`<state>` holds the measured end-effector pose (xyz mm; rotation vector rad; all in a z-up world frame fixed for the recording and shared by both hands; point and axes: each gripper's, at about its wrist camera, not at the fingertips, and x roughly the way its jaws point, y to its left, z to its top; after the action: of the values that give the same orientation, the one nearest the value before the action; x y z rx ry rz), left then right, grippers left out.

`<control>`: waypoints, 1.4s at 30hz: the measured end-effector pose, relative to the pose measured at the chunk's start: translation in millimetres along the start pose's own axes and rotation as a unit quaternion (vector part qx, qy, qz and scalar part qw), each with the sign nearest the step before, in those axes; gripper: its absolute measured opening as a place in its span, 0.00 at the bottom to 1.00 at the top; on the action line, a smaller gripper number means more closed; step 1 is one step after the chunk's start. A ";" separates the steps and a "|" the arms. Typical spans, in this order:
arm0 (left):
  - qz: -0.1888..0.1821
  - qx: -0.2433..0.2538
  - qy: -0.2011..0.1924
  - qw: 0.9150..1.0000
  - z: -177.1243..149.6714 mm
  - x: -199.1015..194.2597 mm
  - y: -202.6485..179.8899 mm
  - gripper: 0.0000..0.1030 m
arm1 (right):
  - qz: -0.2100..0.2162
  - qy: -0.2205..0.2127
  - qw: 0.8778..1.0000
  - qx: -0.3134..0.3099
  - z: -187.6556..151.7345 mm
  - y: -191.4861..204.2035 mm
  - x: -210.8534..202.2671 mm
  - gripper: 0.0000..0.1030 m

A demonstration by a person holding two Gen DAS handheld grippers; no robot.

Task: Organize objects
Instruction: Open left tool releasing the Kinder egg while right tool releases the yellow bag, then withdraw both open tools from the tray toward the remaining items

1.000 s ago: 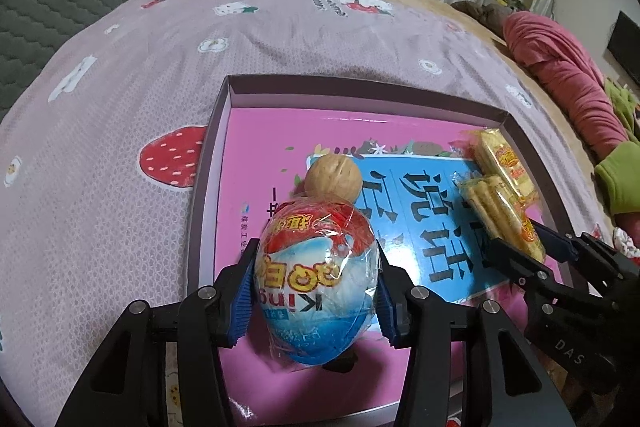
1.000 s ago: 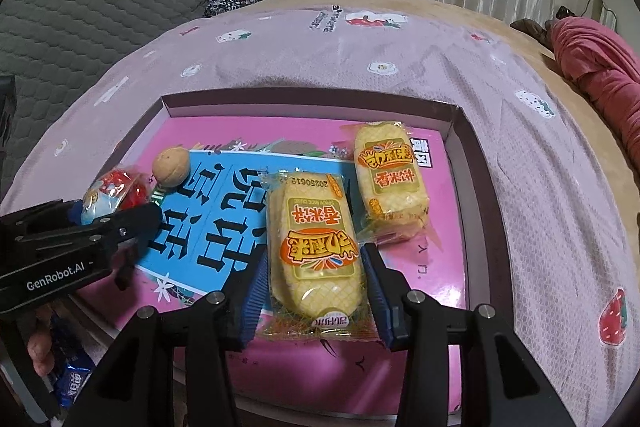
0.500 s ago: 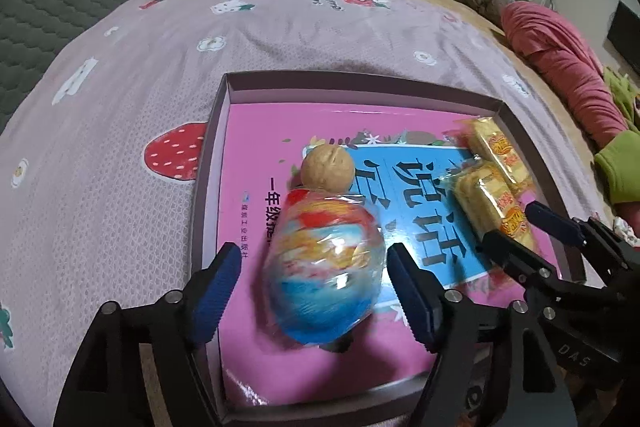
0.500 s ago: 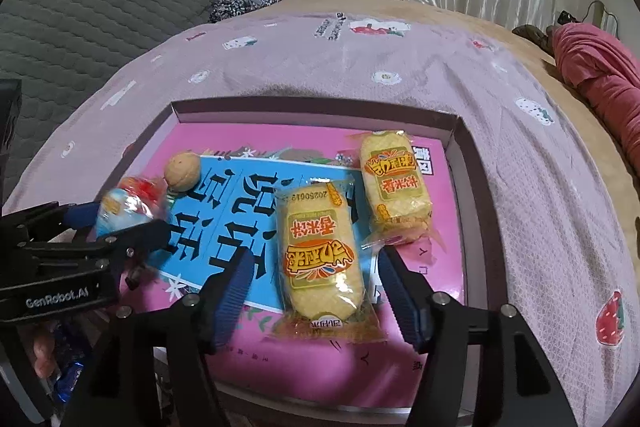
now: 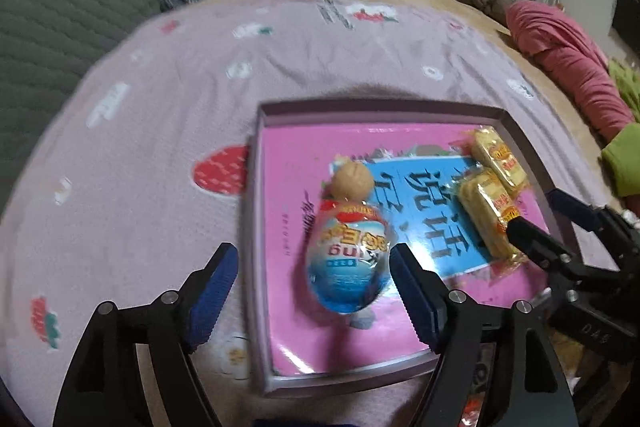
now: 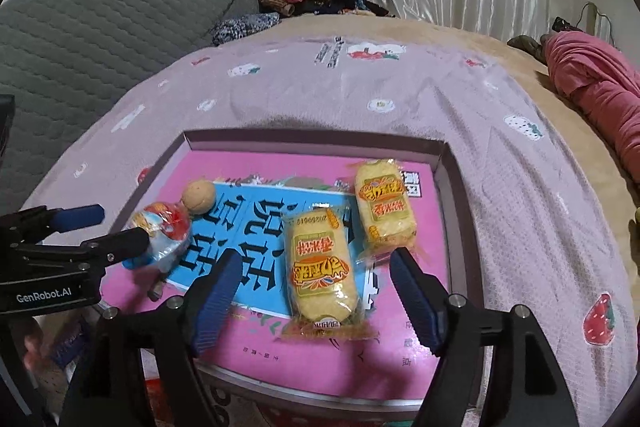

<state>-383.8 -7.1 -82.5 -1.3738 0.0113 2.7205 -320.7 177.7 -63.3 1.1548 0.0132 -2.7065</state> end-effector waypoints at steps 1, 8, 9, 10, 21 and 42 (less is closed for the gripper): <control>-0.008 -0.002 -0.005 1.000 0.5 -5.2 0.8 0.77 | 0.000 -0.002 1.000 -0.001 0.1 -0.1 -3.0 0.76; -0.029 -0.010 -0.031 0.999 4.6 -27.7 5.2 0.77 | -0.009 -0.032 0.999 -0.003 4.6 -0.6 -25.0 0.79; -0.031 -0.011 -0.033 0.999 5.0 -29.3 4.9 0.77 | -0.012 -0.035 0.999 -0.004 5.2 -0.2 -27.3 0.80; -0.032 -0.012 -0.037 0.999 5.4 -31.8 5.6 0.77 | -0.014 -0.038 0.999 -0.005 6.0 0.3 -29.4 0.81; -0.015 -0.018 -0.079 0.997 8.1 -60.7 9.0 0.77 | -0.030 -0.076 0.997 -0.014 12.9 5.1 -54.6 0.82; 0.016 -0.025 -0.117 0.993 -24.1 -134.3 -2.2 0.77 | -0.057 -0.090 0.994 -0.024 13.2 30.2 -133.7 0.93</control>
<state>-285.0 -16.9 11.1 -1.0652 -0.0529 2.9089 -234.2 170.9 43.7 0.9192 0.1195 -2.8829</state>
